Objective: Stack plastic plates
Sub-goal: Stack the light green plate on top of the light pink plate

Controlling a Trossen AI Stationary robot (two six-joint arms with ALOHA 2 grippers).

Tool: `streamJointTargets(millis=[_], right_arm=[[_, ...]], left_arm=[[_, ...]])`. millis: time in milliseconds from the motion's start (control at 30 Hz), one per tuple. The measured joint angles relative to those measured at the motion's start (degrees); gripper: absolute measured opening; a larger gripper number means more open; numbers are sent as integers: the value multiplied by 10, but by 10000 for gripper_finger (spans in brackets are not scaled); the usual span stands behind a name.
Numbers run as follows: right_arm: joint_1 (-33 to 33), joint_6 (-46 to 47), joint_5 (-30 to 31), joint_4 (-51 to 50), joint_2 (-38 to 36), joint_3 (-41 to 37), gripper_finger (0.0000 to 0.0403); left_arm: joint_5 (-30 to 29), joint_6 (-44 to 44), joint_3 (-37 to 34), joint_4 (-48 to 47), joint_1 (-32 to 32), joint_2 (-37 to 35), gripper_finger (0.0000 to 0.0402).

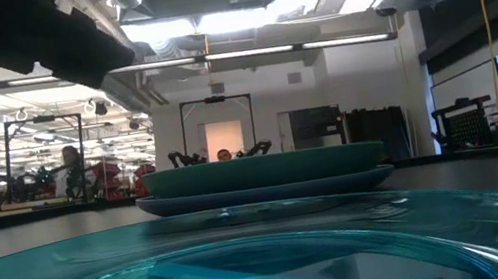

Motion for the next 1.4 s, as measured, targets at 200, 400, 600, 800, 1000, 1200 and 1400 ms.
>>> streamJointTargets(millis=[200, 400, 600, 800, 1000, 1200, 1400], right_arm=[[49, 94, -55, -76, 3, 0, 184], [99, 72, -3, -33, 29, -19, 184], [113, 70, -4, 1, 47, -66, 184], [112, 69, -18, 75, 46, -96, 184], [111, 69, -17, 87, 45, -106, 137], [111, 50, -9, 83, 45, -107, 47], [111, 17, -12, 76, 41, -95, 10]], left_arm=[[-1, 18, 0, 0, -1, 0, 102], [-1, 18, 0, -2, -1, 0, 102], [-1, 17, 0, -11, -1, 0, 102], [0, 15, 0, -12, -1, 0, 102], [-1, 15, 0, -12, -1, 0, 102], [-1, 14, 0, -16, -1, 0, 102], [0, 13, 0, -17, -1, 0, 102]])
